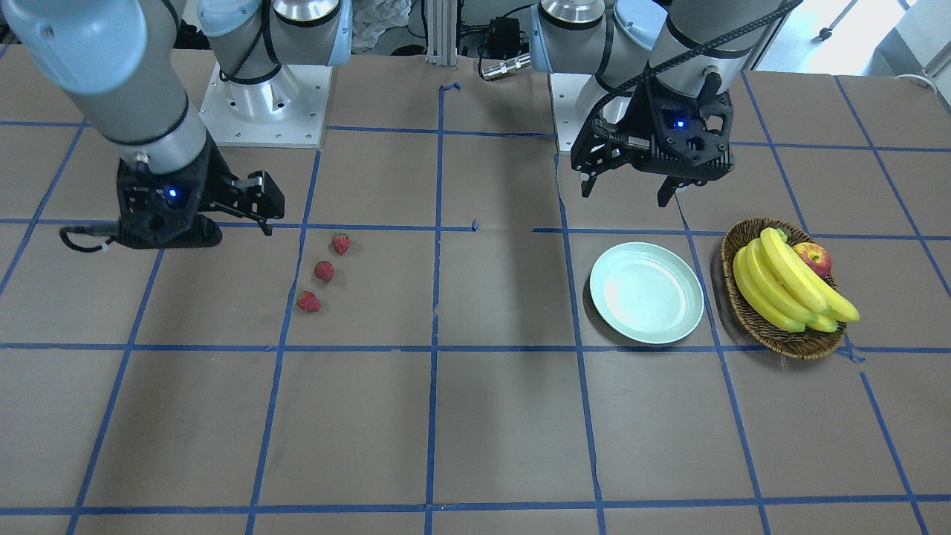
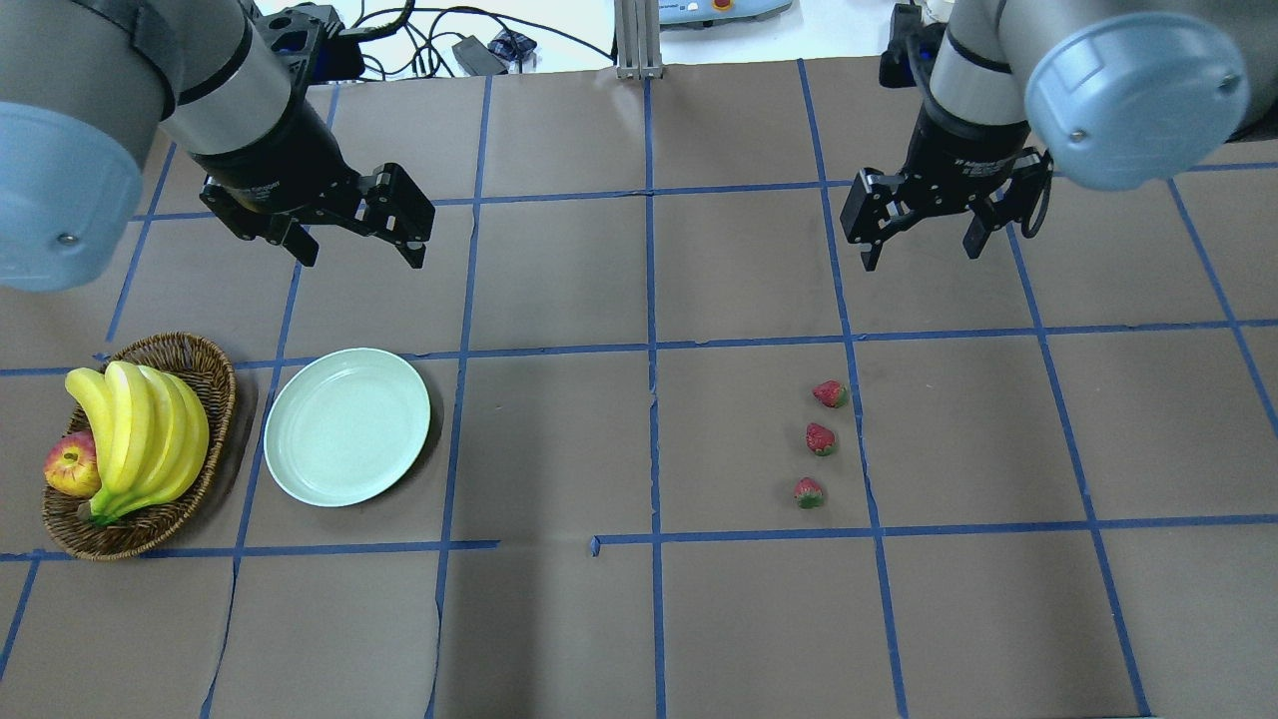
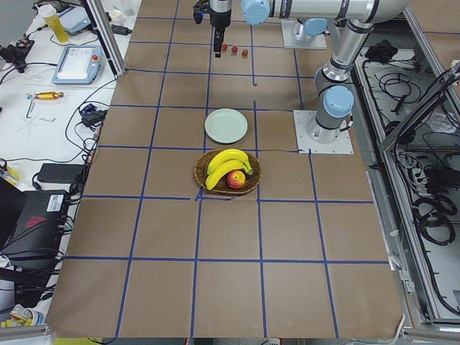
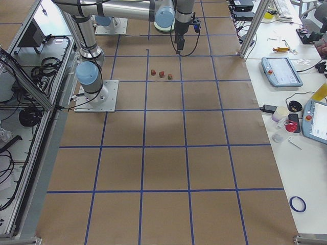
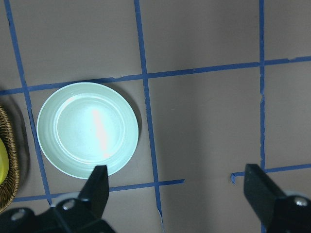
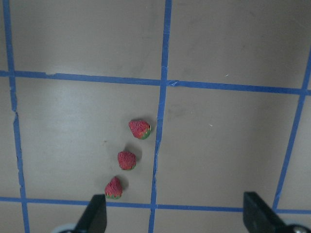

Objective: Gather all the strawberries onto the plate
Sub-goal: 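Lower the right gripper and grasp the farthest red strawberry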

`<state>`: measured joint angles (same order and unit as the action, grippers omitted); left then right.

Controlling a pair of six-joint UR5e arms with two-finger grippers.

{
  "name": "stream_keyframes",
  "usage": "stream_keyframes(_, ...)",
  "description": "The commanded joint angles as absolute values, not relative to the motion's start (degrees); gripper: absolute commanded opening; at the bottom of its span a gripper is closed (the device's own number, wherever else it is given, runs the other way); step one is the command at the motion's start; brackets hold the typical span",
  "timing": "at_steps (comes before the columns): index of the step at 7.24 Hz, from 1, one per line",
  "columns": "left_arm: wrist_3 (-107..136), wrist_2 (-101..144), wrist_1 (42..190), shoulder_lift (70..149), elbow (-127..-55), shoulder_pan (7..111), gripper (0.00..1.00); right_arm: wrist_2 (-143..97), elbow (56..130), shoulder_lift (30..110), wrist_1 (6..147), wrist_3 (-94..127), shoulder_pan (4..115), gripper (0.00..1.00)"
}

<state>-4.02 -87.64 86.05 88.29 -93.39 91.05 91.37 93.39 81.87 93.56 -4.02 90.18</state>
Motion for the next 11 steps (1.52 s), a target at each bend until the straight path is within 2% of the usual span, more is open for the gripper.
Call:
stream_keyframes(1, -4.0, -87.7, 86.0, 88.4, -93.5, 91.1, 1.00, 91.1, 102.0, 77.7, 105.8, -4.0, 90.8, 1.00)
stream_keyframes(3, -4.0, -87.6, 86.0, 88.6, -93.5, 91.1, 1.00, 90.8, 112.3, 76.0, 123.5, -4.0, 91.7, 1.00)
stream_keyframes(4, -4.0, -87.7, 86.0, 88.6, -93.7, 91.1, 1.00, 90.9, 115.5, 74.8, 126.8, -4.0, 93.0, 1.00)
stream_keyframes(6, -4.0, -87.7, 86.0, 88.6, -93.7, 91.1, 1.00, 90.8, 117.8, 72.8, 132.2, -4.0, 93.2, 0.99)
stream_keyframes(7, -4.0, -87.8, 86.0, 88.6, -93.7, 91.1, 1.00, 90.9, 117.7, 72.6, 132.3, -4.0, 93.2, 0.95)
stream_keyframes(8, -4.0, -87.8, 86.0, 88.6, -93.7, 91.1, 1.00, 90.9, 117.8, 72.4, 132.3, -4.0, 93.2, 0.94)
stream_keyframes(11, -4.0, -87.9, 86.0, 88.7, -93.7, 91.1, 1.00, 90.9, 118.3, 72.4, 132.3, -4.0, 93.1, 0.52)
